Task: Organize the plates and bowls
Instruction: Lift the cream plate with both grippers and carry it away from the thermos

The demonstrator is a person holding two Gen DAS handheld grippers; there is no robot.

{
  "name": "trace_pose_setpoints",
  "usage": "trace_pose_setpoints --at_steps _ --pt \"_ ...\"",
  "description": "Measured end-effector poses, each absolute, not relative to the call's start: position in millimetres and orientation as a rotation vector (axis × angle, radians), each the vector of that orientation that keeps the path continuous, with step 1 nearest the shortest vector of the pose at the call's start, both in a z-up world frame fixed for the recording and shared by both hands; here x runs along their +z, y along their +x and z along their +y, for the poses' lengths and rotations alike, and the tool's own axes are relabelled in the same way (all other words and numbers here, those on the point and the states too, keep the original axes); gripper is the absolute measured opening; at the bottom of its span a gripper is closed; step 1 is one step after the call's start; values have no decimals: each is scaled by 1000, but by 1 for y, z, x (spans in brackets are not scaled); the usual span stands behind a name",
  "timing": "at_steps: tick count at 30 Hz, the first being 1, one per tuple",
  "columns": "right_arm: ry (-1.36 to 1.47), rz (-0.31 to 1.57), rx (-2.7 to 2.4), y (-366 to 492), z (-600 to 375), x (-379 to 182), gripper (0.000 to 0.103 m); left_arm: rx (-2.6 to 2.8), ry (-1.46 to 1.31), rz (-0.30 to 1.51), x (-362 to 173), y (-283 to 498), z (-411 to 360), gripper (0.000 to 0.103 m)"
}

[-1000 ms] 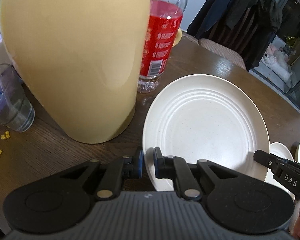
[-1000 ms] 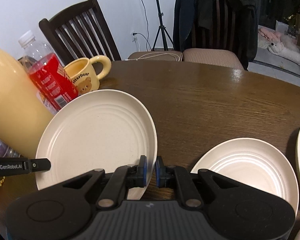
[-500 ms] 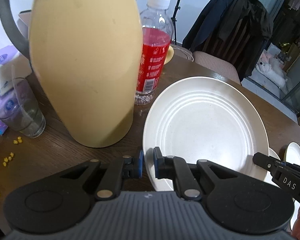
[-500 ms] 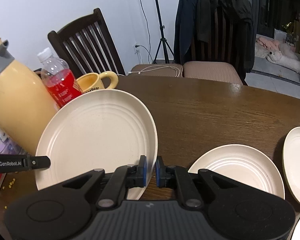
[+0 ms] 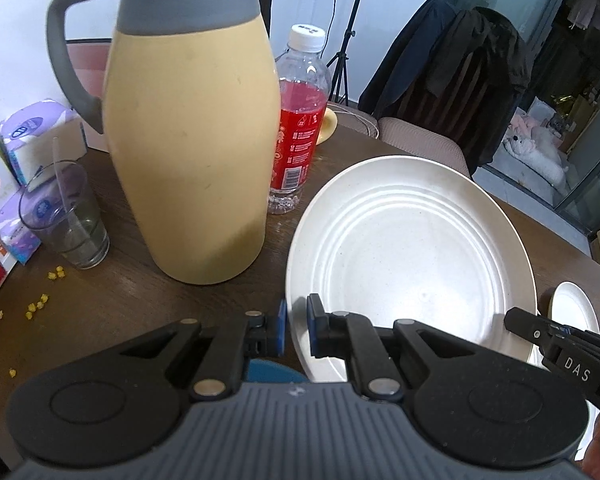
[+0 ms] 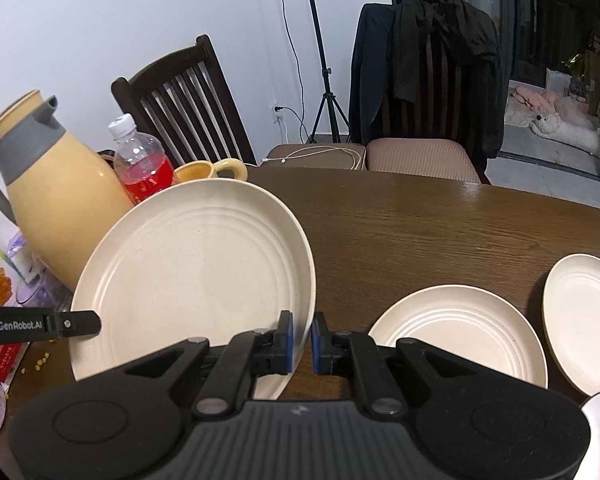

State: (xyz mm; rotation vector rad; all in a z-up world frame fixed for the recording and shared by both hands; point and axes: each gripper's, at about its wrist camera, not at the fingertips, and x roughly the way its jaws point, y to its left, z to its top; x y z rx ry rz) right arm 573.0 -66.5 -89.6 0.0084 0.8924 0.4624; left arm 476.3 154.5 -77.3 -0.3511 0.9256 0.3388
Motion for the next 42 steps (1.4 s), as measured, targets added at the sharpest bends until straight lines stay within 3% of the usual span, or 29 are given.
trace_pose_setpoints --at_steps 42 --pt "-21 835 569 415 -106 -45 9 429 -371 839 -34 298 107 11"
